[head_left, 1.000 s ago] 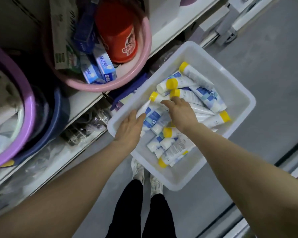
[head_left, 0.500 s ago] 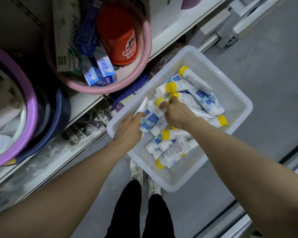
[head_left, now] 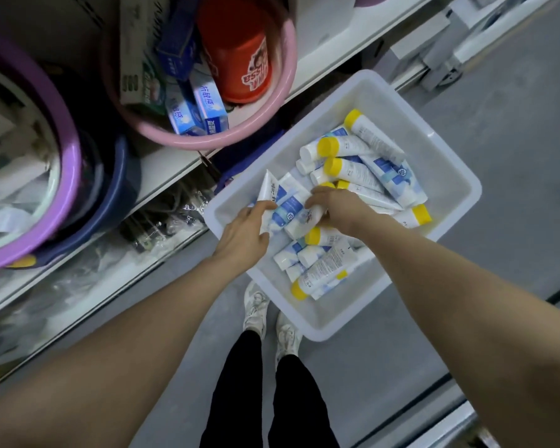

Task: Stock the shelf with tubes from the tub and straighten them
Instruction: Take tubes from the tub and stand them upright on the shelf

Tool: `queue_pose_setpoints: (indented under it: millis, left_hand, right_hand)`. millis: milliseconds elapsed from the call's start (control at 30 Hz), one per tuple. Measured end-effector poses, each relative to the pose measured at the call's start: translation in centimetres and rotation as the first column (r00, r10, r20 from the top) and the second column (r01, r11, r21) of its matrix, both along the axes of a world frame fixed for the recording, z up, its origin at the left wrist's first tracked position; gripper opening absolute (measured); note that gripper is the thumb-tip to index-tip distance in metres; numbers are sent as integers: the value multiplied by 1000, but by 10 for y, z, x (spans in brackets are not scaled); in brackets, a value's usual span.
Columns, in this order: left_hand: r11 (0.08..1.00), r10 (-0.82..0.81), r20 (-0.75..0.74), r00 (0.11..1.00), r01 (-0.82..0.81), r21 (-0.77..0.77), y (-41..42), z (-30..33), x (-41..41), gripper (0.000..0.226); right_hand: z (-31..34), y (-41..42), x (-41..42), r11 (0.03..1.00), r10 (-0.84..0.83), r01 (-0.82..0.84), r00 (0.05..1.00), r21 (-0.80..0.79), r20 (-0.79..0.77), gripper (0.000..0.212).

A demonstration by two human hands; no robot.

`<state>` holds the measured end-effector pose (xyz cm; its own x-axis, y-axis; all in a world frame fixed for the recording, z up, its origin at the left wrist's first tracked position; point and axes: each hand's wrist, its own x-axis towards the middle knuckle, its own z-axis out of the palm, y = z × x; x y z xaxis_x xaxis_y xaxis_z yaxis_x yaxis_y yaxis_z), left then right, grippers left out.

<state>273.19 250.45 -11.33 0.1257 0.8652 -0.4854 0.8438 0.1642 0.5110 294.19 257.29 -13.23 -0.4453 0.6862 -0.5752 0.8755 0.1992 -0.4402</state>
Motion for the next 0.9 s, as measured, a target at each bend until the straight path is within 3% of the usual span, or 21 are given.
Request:
queue_pose_setpoints:
  millis: [100,233,400,600,900]
  left_hand:
    - [998,65,25,998,-66,15,-5,15,1,50]
    - [985,164,59,985,-167,49,-14,56,-3,44]
    - [955,247,99,964,-259,145,-31,132,-15,41]
    - [912,275,113,955,-296,283,-50,227,-44,48]
    - [760,357,229,906,-424,492,-119,338,-139,62]
  right_hand:
    - [13,-12,1,982,-158,165,984,95,-79,32]
    - [53,-20,5,942,-303,309,951,134,-62,49]
    - [130,-26,-5,917,-386,396,909,42,-155,47]
    - [230,-31,-45,932,-312,346,918,111,-243,46]
    - [368,-68,-151,863,-74,237,933,447,-352,46]
